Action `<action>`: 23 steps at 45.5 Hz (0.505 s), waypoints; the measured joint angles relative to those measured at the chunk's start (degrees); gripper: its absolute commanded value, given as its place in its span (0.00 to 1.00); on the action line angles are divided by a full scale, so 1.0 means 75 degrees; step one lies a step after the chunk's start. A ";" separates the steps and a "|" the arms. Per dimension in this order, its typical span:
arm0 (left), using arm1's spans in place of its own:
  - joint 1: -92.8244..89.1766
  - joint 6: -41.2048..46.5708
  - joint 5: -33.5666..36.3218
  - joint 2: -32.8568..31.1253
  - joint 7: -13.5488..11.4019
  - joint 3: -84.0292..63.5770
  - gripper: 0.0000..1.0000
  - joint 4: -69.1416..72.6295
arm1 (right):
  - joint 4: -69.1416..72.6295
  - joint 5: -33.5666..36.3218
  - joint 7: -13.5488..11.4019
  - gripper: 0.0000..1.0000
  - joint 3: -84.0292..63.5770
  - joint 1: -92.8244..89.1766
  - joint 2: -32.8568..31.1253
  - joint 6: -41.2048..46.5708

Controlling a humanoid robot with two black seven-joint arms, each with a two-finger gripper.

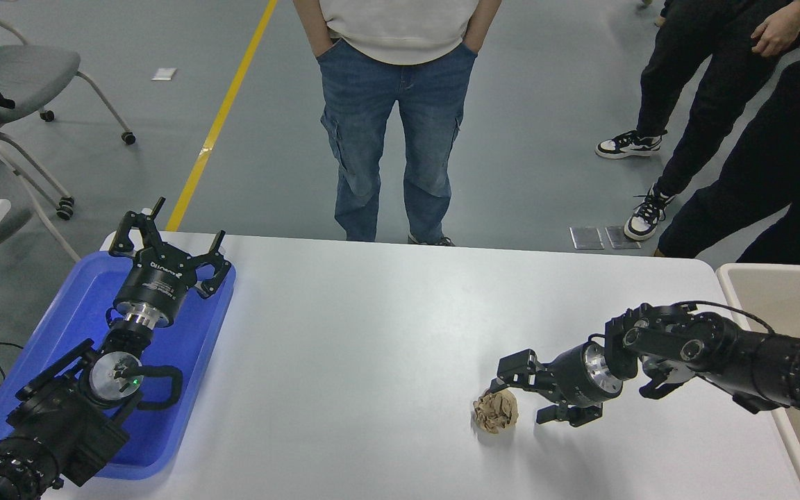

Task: Pick up paper ball place in dustbin

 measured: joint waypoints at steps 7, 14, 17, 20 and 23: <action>0.0000 0.0000 0.0000 0.0000 0.0000 0.0000 1.00 0.0000 | -0.0055 -0.0004 0.0052 0.97 0.0174 -0.0085 0.0005 -0.0034; 0.0000 0.0000 0.0000 0.0000 0.0000 -0.0002 1.00 0.0000 | -0.0217 -0.0024 0.0078 0.93 0.0272 -0.0153 0.0023 -0.0048; 0.0000 0.0000 0.0000 0.0000 0.0000 -0.0002 1.00 0.0000 | -0.0281 -0.0031 0.0083 0.90 0.0295 -0.0176 0.0029 -0.0052; 0.0000 0.0000 0.0000 0.0000 0.0000 -0.0002 1.00 0.0000 | -0.0327 -0.0052 0.0088 0.90 0.0314 -0.0202 0.0033 -0.0053; 0.0000 0.0000 0.0000 0.0000 0.0000 -0.0002 1.00 0.0000 | -0.0357 -0.0072 0.0091 0.90 0.0325 -0.0234 0.0037 -0.0053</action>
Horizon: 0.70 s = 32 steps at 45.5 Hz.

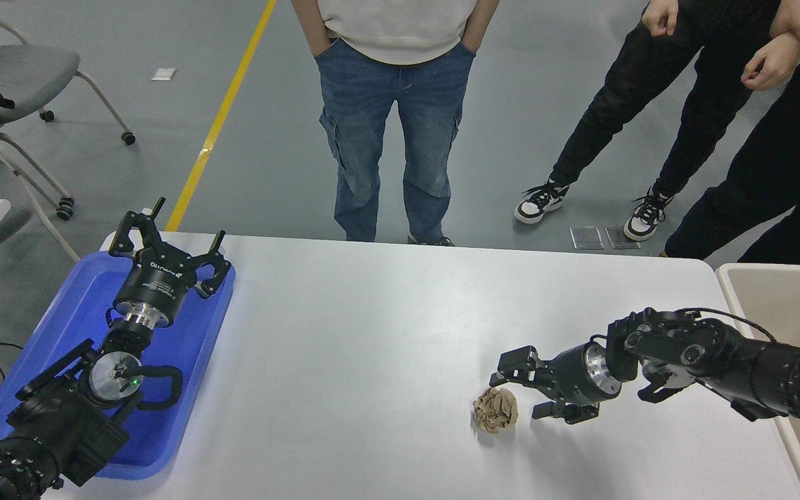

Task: Pick up paper ball place in dustbin

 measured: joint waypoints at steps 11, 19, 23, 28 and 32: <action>0.0000 0.0000 0.0000 0.0000 0.0000 -0.0002 1.00 0.0000 | -0.0050 -0.0046 0.0006 0.90 0.0010 -0.0110 0.0012 0.0003; 0.0000 0.0000 0.0000 0.0000 0.0000 -0.0003 1.00 0.0000 | -0.0035 -0.0062 0.0011 0.79 -0.0002 -0.0142 0.0017 0.0016; 0.0000 0.0000 0.0000 0.0000 0.0000 -0.0003 1.00 0.0000 | -0.0017 -0.0074 0.0016 0.47 -0.0007 -0.0152 0.0018 0.0020; 0.0000 0.0000 0.0000 0.0000 -0.0001 -0.0003 1.00 0.0000 | 0.0008 -0.0231 0.0029 0.20 -0.0018 -0.0159 0.0018 0.0022; 0.0000 0.0000 0.0000 0.0000 -0.0001 -0.0002 1.00 0.0000 | 0.0044 -0.0484 0.0112 0.00 -0.0019 -0.0159 0.0019 0.0024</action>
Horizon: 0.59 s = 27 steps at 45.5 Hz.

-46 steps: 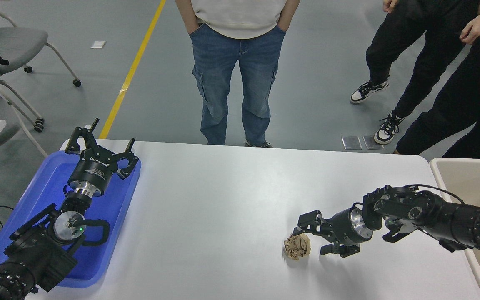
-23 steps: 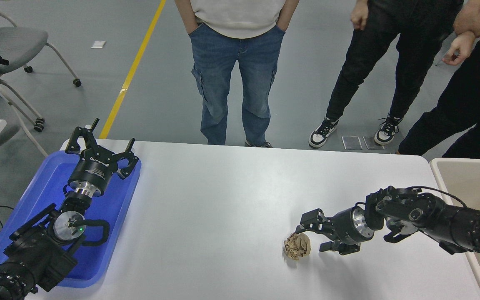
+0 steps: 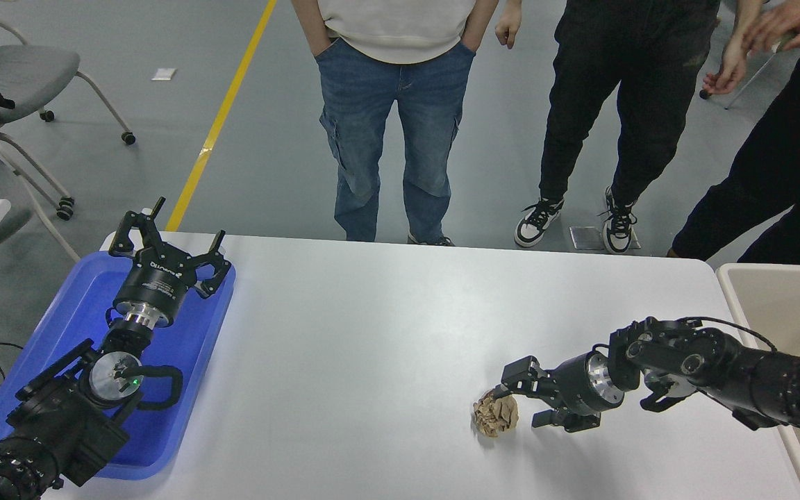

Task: Pick up paper ball place in dustbin

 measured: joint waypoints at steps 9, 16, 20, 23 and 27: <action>0.0000 0.0000 0.0000 0.0000 0.0000 0.0002 1.00 0.0000 | 0.0101 -0.0503 0.0277 0.00 -0.0006 0.0094 -0.0003 0.0037; 0.0000 0.0000 0.0000 0.0000 -0.0001 0.0003 1.00 0.0000 | 0.0144 -0.0679 0.0377 0.00 -0.0008 0.0172 -0.0021 0.0049; 0.0000 0.0000 0.0000 0.0000 -0.0001 0.0004 1.00 0.0000 | 0.0159 -0.0738 0.0412 0.00 -0.0017 0.0262 -0.0052 0.0054; 0.0000 0.0000 0.0000 0.0000 -0.0002 0.0004 1.00 0.0000 | 0.0181 -0.0765 0.0422 0.00 -0.0029 0.0347 -0.0108 0.0063; 0.0000 0.0000 0.0000 0.0000 -0.0003 0.0004 1.00 0.0000 | 0.0281 -0.0791 0.0428 0.00 -0.0076 0.0532 -0.0246 0.0066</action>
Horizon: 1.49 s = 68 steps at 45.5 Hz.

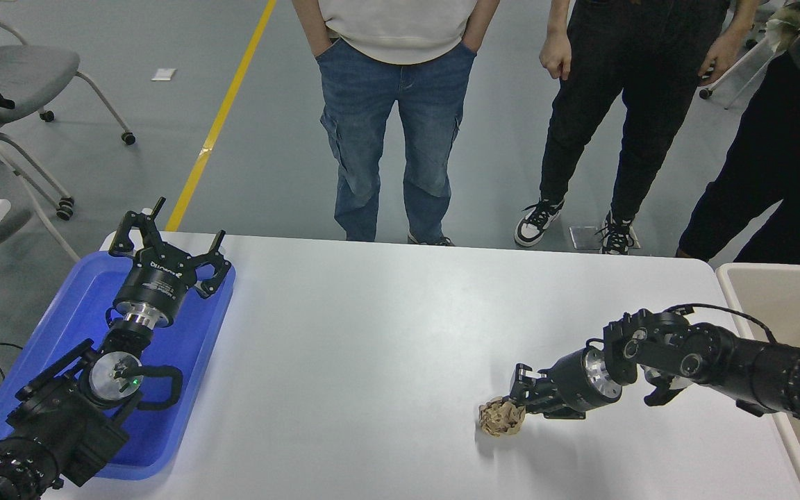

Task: Pick up paper ball place in dustbin

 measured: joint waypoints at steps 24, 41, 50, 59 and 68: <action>0.0000 0.0000 0.0000 0.0000 0.0001 -0.0002 1.00 0.0000 | 0.1583 -0.0033 -0.0058 0.00 -0.0805 0.2103 -0.1651 0.0264; 0.0000 0.0000 0.0000 0.0000 0.0008 -0.0005 1.00 0.0000 | 0.1992 -0.0049 -0.0088 0.00 -0.1437 0.3984 -0.2630 0.1003; 0.0000 0.0000 0.0000 0.0000 0.0007 -0.0004 1.00 0.0000 | 0.2055 -0.0069 -0.0093 0.00 -0.1808 0.4955 -0.3037 0.1291; 0.0000 0.0000 0.0000 0.0000 0.0006 -0.0001 1.00 -0.0001 | 0.2065 -0.0251 -0.0101 0.00 -0.2022 0.5756 -0.3337 0.1393; 0.0000 0.0000 0.0000 0.0000 0.0004 -0.0001 1.00 0.0000 | 0.2072 -0.0357 -0.0149 0.00 -0.2104 0.6210 -0.3500 0.1437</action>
